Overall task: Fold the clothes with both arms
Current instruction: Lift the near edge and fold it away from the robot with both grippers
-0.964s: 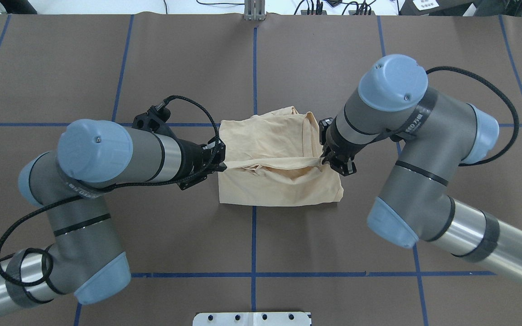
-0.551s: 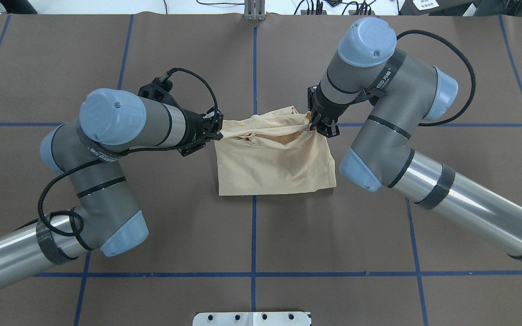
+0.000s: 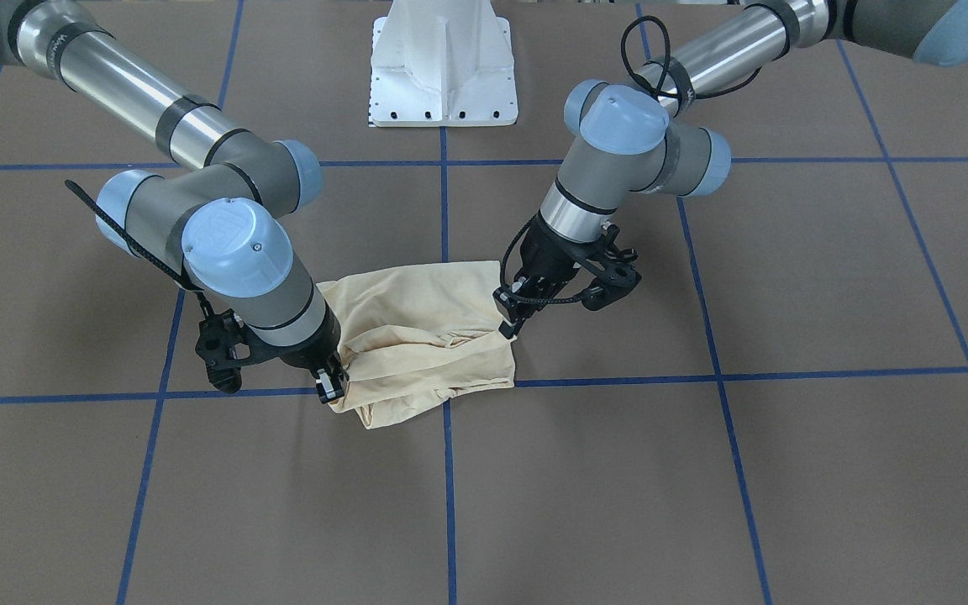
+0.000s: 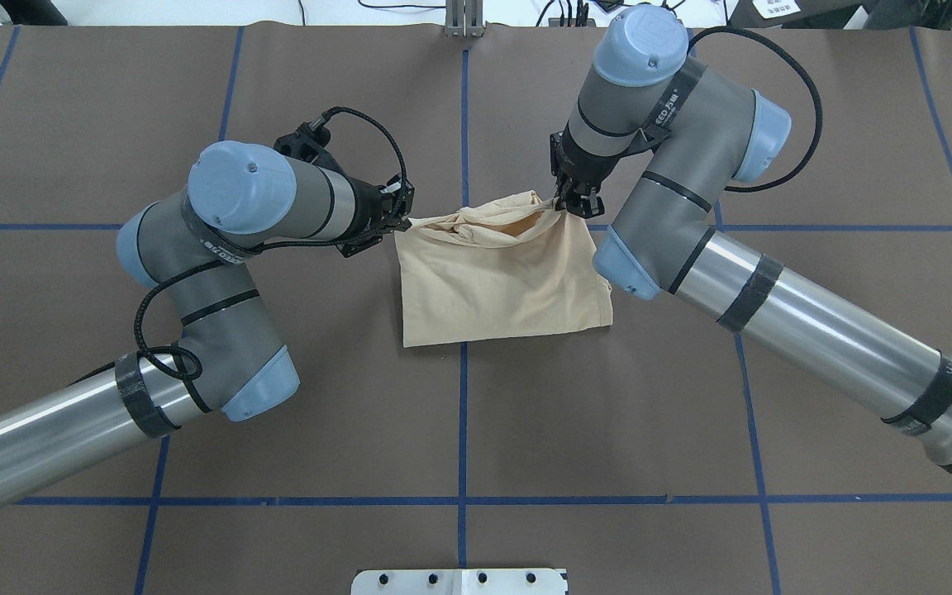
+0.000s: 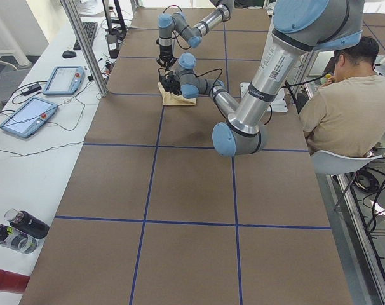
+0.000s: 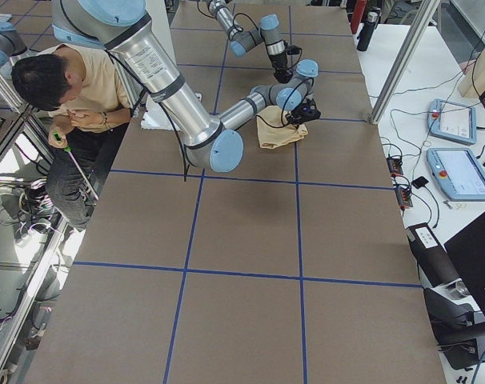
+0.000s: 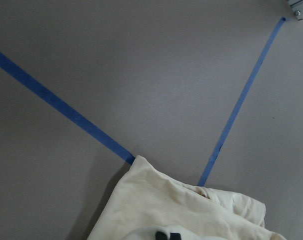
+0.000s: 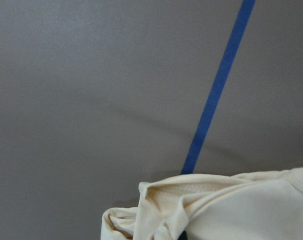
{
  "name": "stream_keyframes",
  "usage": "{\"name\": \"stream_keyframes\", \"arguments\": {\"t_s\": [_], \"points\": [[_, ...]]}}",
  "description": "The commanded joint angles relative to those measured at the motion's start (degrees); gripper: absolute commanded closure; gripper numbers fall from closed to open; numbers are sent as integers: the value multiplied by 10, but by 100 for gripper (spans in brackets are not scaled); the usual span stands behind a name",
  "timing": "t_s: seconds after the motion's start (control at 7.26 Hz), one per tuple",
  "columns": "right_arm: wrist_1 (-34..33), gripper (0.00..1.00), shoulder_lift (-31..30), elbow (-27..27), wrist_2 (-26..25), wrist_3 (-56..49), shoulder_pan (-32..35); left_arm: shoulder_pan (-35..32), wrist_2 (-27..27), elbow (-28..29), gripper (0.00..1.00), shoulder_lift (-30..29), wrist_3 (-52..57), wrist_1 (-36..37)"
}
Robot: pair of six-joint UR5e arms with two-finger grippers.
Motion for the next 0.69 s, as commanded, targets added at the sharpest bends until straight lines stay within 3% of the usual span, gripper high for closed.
{"name": "stream_keyframes", "arguments": {"t_s": [0.0,0.14,0.28,0.41,0.55], "points": [[31,100,16,-42,0,-3,1,-11,2,37,100,-15,30,-8],[35,100,28,-65,0,-5,6,-15,4,64,72,-19,40,-41],[41,54,44,-92,-7,-25,10,-27,5,118,50,-33,43,-86],[60,1,70,-128,-14,-40,22,-45,5,137,40,-35,73,-111],[58,0,84,-133,-14,-67,46,-53,5,137,39,-35,77,-112]]}}
